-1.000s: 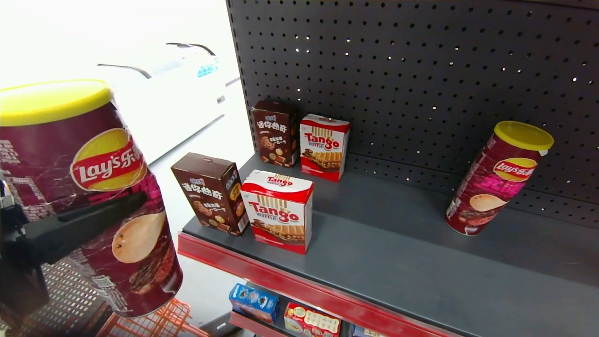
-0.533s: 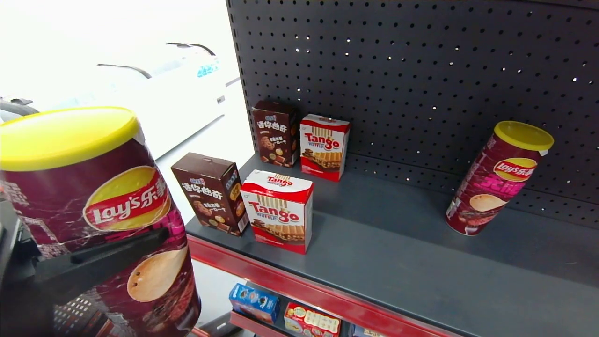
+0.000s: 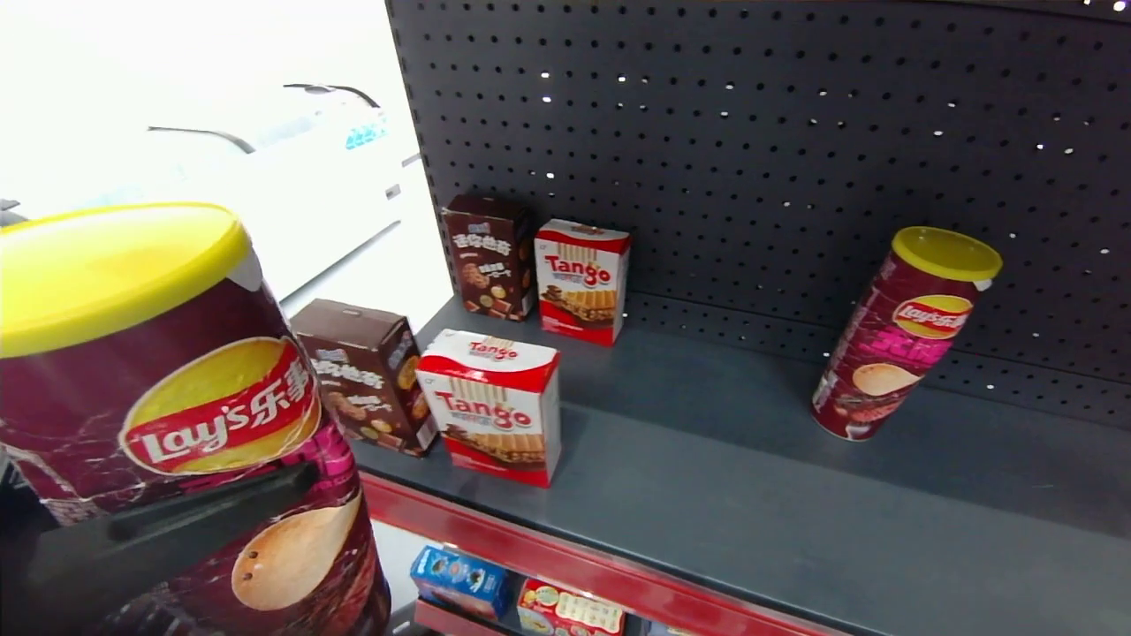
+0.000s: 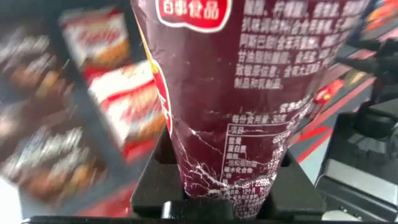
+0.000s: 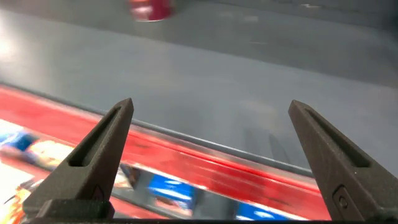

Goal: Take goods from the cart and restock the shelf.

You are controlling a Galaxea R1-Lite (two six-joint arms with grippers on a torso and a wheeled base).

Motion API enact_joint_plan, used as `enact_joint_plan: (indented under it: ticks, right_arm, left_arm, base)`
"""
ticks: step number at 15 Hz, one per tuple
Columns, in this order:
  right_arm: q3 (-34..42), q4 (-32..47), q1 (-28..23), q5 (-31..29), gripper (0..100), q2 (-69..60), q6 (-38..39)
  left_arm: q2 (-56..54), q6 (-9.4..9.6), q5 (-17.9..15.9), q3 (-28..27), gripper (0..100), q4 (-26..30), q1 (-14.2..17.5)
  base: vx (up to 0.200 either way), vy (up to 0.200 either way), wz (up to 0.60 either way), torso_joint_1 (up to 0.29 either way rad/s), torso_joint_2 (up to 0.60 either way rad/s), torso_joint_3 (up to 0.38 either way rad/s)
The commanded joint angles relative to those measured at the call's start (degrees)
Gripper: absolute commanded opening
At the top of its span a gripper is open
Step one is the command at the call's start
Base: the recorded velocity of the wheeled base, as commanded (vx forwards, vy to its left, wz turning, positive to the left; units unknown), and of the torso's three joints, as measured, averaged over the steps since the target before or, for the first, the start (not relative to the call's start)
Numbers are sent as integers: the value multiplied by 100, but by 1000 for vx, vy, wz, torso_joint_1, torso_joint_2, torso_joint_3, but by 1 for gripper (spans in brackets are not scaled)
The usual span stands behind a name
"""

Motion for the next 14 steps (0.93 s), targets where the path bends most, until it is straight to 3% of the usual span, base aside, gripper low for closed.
enact_joint_plan:
  ticks: [1,5,14]
  right_arm:
    - [1,2,2,-2,100,0,-1]
    - [1,2,2,-2,100,0,-1]
    - [1,2,2,-2,100,0,7]
  left_arm:
    - [38,1,1,-17,0,19,-88]
    - [29,1,1,-9,0,19,-114]
    - [-32,-16,36,53,0,19,-70]
  base:
    - [0,0,-600,2,2,2]
    - [0,0,-600,6,4,0]
    - [0,0,0,0,0,0]
